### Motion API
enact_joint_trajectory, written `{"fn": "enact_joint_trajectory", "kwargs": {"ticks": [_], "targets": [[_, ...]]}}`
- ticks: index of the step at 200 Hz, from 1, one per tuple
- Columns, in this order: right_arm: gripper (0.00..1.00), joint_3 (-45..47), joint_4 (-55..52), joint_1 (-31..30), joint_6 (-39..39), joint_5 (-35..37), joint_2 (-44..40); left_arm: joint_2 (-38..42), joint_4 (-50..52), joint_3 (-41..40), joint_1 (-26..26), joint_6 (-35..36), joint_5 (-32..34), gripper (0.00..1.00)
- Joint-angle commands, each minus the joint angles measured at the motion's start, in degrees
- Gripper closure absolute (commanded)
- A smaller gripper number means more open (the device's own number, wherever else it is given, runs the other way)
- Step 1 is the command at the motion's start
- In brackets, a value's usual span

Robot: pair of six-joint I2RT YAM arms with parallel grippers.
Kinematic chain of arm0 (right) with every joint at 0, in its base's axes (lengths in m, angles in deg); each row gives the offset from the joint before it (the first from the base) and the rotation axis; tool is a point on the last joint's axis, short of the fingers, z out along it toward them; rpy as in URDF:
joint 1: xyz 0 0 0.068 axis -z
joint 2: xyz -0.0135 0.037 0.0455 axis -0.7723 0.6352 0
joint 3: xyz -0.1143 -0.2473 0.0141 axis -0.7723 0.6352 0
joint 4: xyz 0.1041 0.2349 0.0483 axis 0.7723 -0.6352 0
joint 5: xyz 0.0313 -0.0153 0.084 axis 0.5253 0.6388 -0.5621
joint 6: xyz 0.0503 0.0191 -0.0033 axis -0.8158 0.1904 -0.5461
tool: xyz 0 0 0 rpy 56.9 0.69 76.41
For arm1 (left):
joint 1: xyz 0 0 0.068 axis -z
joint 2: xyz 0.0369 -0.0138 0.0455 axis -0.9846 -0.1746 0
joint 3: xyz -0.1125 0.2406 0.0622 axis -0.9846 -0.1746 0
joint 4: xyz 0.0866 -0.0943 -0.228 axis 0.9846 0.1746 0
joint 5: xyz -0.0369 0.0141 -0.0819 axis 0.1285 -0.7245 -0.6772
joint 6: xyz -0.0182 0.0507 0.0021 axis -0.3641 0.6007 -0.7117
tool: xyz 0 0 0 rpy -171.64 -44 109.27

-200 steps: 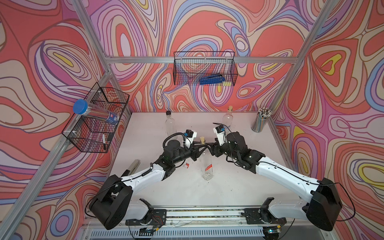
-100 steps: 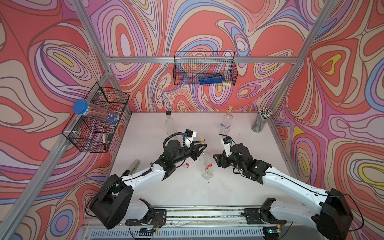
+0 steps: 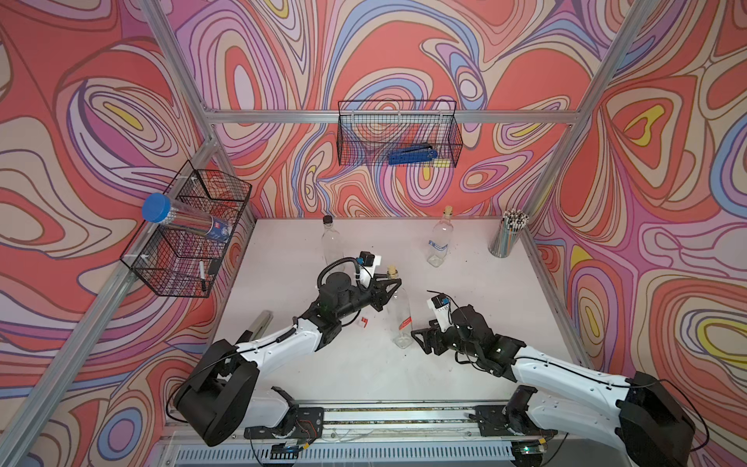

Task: Remove the label from the bottle
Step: Adjust the bottle.

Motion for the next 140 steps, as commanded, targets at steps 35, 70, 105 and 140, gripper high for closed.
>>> {"fn": "enact_joint_trajectory", "kwargs": {"ticks": [35, 70, 105, 140], "targets": [[0.16, 0.2, 10.4, -7.6, 3.6, 9.5, 7.7, 0.2, -2.5, 2.2, 0.2, -1.4, 1.3, 1.00], [0.15, 0.6, 15.7, -7.9, 4.7, 13.2, 11.9, 0.0, -2.8, 2.0, 0.2, -2.1, 1.4, 1.00], [0.14, 0.8, 19.8, -7.9, 6.0, 13.6, 14.0, 0.0, -2.7, 1.9, 0.2, -2.1, 1.6, 1.00], [0.13, -0.1, 22.4, -7.9, 6.4, 12.5, 17.4, -0.1, -2.7, 1.9, 0.2, -2.4, 1.6, 1.00]]}}
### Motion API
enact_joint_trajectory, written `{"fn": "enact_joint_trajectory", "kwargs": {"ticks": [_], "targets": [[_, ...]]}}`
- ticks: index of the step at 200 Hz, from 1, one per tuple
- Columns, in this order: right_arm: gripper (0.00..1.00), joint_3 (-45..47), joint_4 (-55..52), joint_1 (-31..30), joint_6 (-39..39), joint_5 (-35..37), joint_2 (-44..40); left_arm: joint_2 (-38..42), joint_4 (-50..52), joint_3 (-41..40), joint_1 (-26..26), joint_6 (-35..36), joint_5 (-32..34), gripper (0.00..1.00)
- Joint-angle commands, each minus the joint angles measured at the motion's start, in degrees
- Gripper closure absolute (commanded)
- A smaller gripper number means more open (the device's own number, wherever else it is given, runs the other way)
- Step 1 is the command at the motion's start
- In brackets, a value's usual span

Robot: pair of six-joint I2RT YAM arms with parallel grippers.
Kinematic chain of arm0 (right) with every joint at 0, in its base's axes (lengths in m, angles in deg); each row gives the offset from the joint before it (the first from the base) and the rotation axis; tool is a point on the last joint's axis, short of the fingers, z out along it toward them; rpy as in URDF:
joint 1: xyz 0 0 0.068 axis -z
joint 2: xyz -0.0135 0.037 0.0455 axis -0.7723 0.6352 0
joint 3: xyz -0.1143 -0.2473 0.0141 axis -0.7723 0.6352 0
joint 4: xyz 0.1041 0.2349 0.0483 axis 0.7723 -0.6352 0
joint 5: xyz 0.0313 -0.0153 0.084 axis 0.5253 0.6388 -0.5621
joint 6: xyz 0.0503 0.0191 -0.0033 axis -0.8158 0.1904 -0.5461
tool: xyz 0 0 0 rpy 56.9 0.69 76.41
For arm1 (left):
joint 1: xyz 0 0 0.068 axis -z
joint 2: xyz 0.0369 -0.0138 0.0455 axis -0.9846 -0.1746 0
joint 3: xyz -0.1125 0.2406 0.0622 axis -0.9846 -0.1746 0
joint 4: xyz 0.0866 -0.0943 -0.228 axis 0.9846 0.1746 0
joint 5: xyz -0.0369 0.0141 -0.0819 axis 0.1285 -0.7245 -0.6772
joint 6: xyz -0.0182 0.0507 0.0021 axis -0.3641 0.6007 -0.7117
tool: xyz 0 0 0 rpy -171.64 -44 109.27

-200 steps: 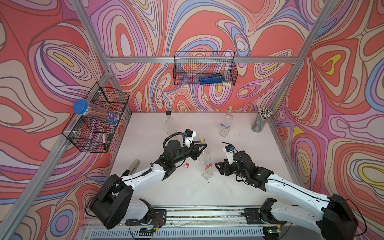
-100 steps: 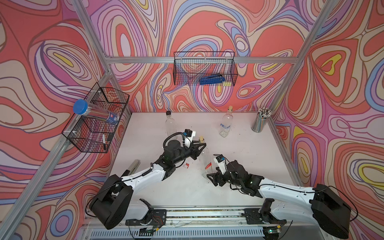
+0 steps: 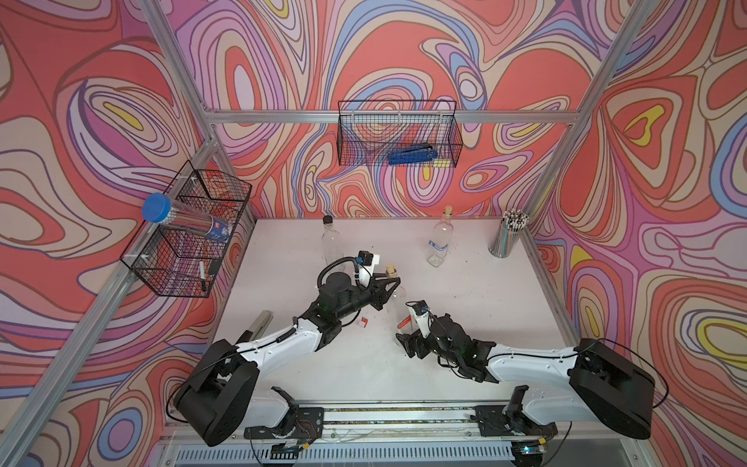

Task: Remove the label from the bottle
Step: Adjust the bottle.

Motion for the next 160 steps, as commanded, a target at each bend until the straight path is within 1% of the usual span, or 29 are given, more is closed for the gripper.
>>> {"fn": "enact_joint_trajectory", "kwargs": {"ticks": [1, 33, 102, 118, 130, 151, 160], "targets": [[0.13, -0.6, 3.6, -0.3, 1.1, 0.6, 2.0, 0.0, -2.8, 1.9, 0.2, -1.3, 0.1, 1.00], [0.14, -0.4, 6.4, -0.4, 1.1, 0.9, 4.2, 0.1, -2.5, 1.9, 0.2, -1.2, 0.2, 1.00], [0.25, -1.0, 9.7, -0.3, 1.3, 0.2, 7.7, -0.7, -2.9, 2.2, 0.2, -1.7, -0.2, 1.00], [0.32, -1.2, 9.7, -0.4, 1.3, -0.2, 8.2, -0.8, -2.9, 2.2, 0.2, -1.7, -0.3, 1.00], [0.41, -1.5, 9.6, -0.3, 1.5, -0.5, 8.5, -0.9, -3.0, 2.2, 0.2, -1.8, -0.3, 1.00], [0.60, -1.4, 9.8, -0.4, 1.5, -0.4, 8.7, -1.1, -3.1, 2.2, 0.2, -1.9, -0.5, 1.00], [0.70, -1.5, 9.8, -0.4, 1.6, -0.5, 8.7, -1.1, -3.1, 2.3, 0.2, -1.9, -0.6, 1.00]]}}
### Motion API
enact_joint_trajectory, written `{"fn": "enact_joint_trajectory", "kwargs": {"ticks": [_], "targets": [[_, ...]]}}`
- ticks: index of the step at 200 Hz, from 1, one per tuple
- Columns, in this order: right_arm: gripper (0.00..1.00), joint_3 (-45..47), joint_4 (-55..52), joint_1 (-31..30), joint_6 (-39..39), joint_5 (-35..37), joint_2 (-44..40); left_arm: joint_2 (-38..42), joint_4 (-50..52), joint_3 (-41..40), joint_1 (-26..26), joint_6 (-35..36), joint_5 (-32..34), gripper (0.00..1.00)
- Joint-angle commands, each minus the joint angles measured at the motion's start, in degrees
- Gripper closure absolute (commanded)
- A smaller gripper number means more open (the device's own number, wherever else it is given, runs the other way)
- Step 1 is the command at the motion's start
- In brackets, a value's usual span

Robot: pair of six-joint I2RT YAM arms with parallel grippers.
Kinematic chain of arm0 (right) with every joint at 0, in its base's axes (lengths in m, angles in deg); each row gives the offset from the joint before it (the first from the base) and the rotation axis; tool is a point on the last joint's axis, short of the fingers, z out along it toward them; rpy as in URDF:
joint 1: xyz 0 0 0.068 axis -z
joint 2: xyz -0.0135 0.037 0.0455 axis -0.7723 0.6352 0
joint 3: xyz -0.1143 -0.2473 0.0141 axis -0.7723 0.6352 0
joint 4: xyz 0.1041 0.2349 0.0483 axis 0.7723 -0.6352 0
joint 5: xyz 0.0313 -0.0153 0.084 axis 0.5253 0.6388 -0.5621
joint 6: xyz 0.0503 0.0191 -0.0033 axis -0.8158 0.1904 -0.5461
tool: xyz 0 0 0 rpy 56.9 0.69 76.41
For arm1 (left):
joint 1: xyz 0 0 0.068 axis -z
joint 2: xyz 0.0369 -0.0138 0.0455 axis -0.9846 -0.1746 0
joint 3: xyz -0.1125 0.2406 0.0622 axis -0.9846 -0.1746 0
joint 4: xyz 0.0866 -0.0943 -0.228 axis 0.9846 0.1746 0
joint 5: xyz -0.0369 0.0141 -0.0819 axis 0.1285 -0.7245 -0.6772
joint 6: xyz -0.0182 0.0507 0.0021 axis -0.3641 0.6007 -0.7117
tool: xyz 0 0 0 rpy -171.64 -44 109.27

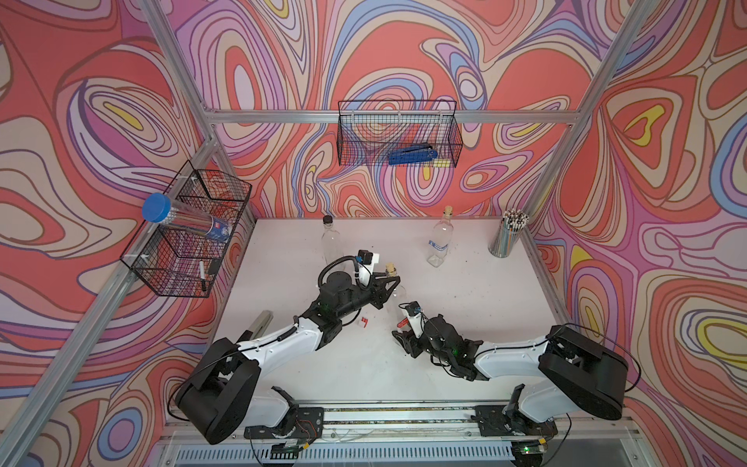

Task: Remove the label from the bottle
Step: Adjust the bottle.

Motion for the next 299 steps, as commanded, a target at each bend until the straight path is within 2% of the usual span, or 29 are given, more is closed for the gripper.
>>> {"fn": "enact_joint_trajectory", "kwargs": {"ticks": [1, 8, 22, 41, 60, 79, 113, 192, 220, 244, 299], "targets": [[0.72, -0.9, 0.5, 0.0, 0.0, 0.0, 0.8, -0.4, -3.1, 1.8, 0.2, -1.0, -1.3, 1.00], [0.79, -0.9, 0.2, 0.0, 0.1, 0.0, 0.8, -0.4, -3.0, 2.0, 0.2, -1.1, -1.4, 1.00], [1.00, -1.3, -0.1, 0.0, 0.4, 0.1, 1.1, -0.4, -2.9, 2.1, 0.2, -1.1, -1.6, 1.00], [1.00, -1.4, -0.4, 0.0, 0.9, 0.1, 1.1, -0.1, -3.0, 2.2, 0.2, -1.1, -1.6, 1.00], [1.00, -1.0, 0.2, -0.1, 1.4, 0.3, 0.7, -0.1, -3.3, 2.3, 0.2, -1.0, -2.0, 0.90], [1.00, -0.3, 1.3, -0.5, 2.1, 0.4, 0.1, -0.4, -3.9, 2.5, 0.2, -1.2, -2.5, 0.75], [1.00, 0.1, 2.2, -1.6, 3.1, 0.9, 0.0, -1.3, -5.6, 2.6, 0.2, -2.0, -3.1, 0.65], [1.00, -0.2, 2.2, -2.6, 4.0, 0.7, 0.5, -1.9, -7.8, 2.9, 0.2, -2.6, -3.6, 0.55], [1.00, -0.3, 1.9, -2.8, 4.1, 0.7, 0.5, -1.9, -7.7, 3.1, 0.2, -2.5, -3.4, 0.55], [1.00, -0.4, 1.8, -2.9, 4.2, 0.6, 0.6, -2.1, -7.6, 3.4, 0.2, -2.4, -3.5, 0.60], [1.00, -0.5, 1.6, -2.9, 4.1, 0.6, 0.6, -2.7, -6.8, 3.7, 0.2, -3.0, -3.8, 0.92]]}}
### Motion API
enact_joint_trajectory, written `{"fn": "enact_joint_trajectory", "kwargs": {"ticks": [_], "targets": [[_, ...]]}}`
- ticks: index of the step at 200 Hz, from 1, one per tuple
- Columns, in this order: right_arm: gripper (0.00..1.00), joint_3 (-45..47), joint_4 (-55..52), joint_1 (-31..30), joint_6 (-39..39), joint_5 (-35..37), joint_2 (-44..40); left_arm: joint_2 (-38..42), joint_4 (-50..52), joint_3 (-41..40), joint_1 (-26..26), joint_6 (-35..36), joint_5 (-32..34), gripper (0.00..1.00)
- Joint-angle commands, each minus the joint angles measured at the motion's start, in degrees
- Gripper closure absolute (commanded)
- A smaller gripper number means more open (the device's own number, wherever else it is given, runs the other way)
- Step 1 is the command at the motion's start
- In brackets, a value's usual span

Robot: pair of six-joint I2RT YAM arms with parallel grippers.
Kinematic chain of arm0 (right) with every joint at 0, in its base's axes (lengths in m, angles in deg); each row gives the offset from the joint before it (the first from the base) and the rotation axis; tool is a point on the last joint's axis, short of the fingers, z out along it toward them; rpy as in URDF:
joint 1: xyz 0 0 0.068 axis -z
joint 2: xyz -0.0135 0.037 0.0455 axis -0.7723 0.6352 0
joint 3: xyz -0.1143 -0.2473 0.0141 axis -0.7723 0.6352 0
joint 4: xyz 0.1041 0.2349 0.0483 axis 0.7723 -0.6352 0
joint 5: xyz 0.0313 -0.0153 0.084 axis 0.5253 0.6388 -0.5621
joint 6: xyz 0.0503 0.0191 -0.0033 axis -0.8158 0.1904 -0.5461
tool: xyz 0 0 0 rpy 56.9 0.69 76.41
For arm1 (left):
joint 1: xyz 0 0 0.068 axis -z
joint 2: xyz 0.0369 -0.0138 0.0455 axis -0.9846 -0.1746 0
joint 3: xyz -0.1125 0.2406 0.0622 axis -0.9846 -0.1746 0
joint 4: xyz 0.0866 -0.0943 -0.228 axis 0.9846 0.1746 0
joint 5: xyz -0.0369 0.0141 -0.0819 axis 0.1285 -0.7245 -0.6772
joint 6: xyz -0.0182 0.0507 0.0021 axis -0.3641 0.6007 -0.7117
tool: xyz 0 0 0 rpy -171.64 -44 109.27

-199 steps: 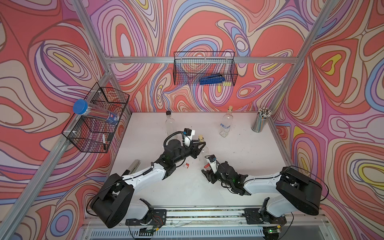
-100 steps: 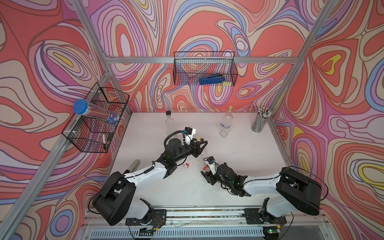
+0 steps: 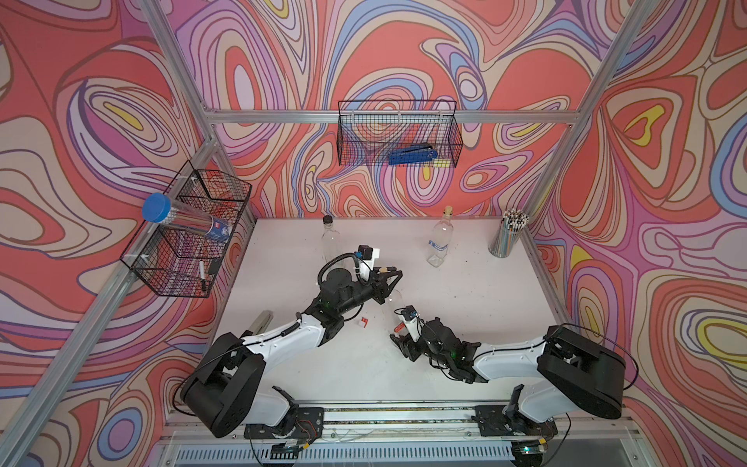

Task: Remove the label from the bottle
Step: Adjust the bottle, then tear open the label from the bottle.

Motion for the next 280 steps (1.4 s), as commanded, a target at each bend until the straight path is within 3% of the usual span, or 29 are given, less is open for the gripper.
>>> {"fn": "enact_joint_trajectory", "kwargs": {"ticks": [1, 18, 70, 121, 134, 212, 217, 232, 238, 280], "targets": [[1.00, -0.4, 1.4, -0.5, 1.0, -0.5, 0.3, -0.6, -2.5, 1.9, 0.6, -1.2, -1.9, 0.93], [1.00, -0.5, 1.3, -0.5, 1.1, -0.5, 0.2, -0.5, -2.4, 1.8, 0.6, -1.3, -1.8, 1.00], [0.99, -1.4, -0.7, -0.6, 0.4, 0.0, -0.6, -0.1, -1.2, 1.8, 0.6, -1.1, -1.8, 1.00], [0.44, -3.3, -5.3, -0.6, -1.1, 0.8, -1.4, 0.9, 0.9, 1.9, 0.6, -0.6, -1.0, 1.00], [0.35, -3.4, -6.3, -0.5, -1.5, 0.9, -1.9, 1.1, 1.7, 1.9, 0.6, -0.4, -0.3, 1.00], [0.20, -2.8, -16.5, -0.6, -3.8, 0.2, -9.9, 0.7, 8.4, 4.2, 0.6, 0.4, 4.9, 1.00], [0.11, -2.8, -17.6, -0.6, -4.1, 0.3, -10.5, 0.6, 8.7, 4.4, 0.6, 0.3, 5.2, 1.00], [0.10, -3.0, -20.8, -0.7, -4.7, 0.5, -12.4, 0.4, 9.8, 5.0, 0.6, 0.2, 6.0, 1.00], [0.02, -3.1, -21.9, -0.7, -4.9, 0.4, -13.4, 0.3, 10.4, 5.3, 0.6, 0.2, 6.2, 1.00], [0.02, -5.7, -29.8, -1.0, -5.9, 1.1, -18.7, -0.1, 15.4, 7.8, 0.6, -0.3, 8.7, 1.00]]}}
